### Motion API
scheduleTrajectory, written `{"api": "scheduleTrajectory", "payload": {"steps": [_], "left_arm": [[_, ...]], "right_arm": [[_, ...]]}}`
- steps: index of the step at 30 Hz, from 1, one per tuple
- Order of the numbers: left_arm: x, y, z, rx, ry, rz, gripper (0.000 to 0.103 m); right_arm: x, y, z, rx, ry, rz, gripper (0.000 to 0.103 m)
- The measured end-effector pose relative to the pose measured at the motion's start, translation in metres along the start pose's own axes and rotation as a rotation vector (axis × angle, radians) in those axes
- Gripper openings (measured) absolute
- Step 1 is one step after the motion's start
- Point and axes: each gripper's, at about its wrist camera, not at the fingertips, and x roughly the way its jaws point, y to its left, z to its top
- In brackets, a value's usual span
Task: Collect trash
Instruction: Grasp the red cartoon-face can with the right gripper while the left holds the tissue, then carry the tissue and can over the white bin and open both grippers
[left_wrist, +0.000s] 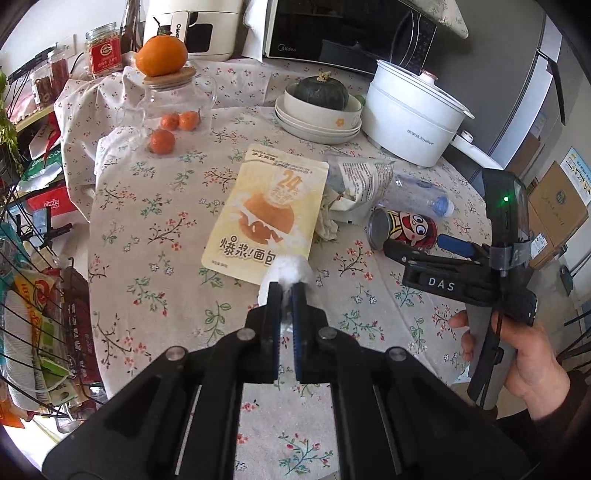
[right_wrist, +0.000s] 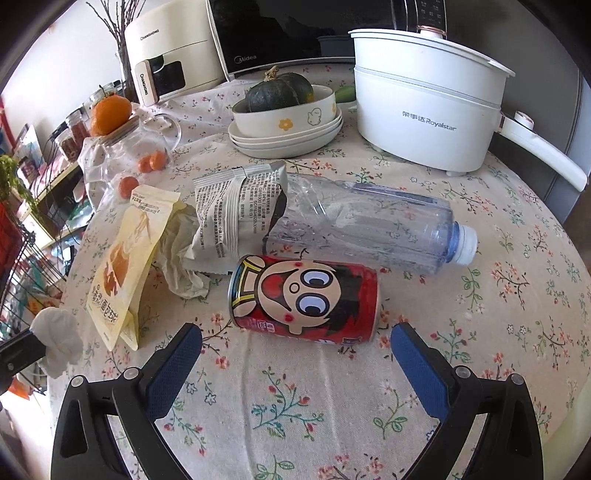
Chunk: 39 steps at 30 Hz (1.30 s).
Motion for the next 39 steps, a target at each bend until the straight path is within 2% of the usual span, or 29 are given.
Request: {"api": "scheduleTrajectory", "payload": {"steps": [5, 12, 14, 15, 20, 25, 30, 39], "left_arm": [[0.004, 0.011, -0.005, -0.049, 0.032, -0.006, 0.006], [0.004, 0.011, -0.006, -0.052, 0.04, -0.014, 0.006], [0.003, 0.013, -0.006, -0.062, 0.039, -0.017, 0.006], [0.003, 0.013, -0.006, -0.066, 0.038, -0.02, 0.006], [0.001, 0.009, -0.005, -0.068, 0.033, -0.025, 0.006], [-0.007, -0.003, -0.006, -0.051, 0.012, -0.047, 0.006], [-0.012, -0.017, -0.008, -0.034, 0.0, -0.066, 0.006], [-0.013, -0.048, -0.01, -0.006, 0.001, -0.104, 0.006]], "right_arm": [[0.022, 0.002, 0.003, -0.004, 0.018, -0.087, 0.103], [0.029, -0.01, 0.006, 0.039, 0.029, -0.095, 0.102], [0.026, -0.015, 0.006, 0.052, 0.026, -0.082, 0.091], [0.024, -0.018, 0.006, 0.057, 0.025, -0.08, 0.09], [0.006, -0.028, 0.004, 0.075, 0.016, -0.016, 0.09], [-0.022, -0.031, 0.0, 0.04, 0.007, -0.002, 0.09], [-0.051, -0.045, -0.006, 0.024, 0.015, -0.025, 0.09], [-0.096, -0.092, -0.024, 0.083, 0.024, -0.025, 0.09]]}}
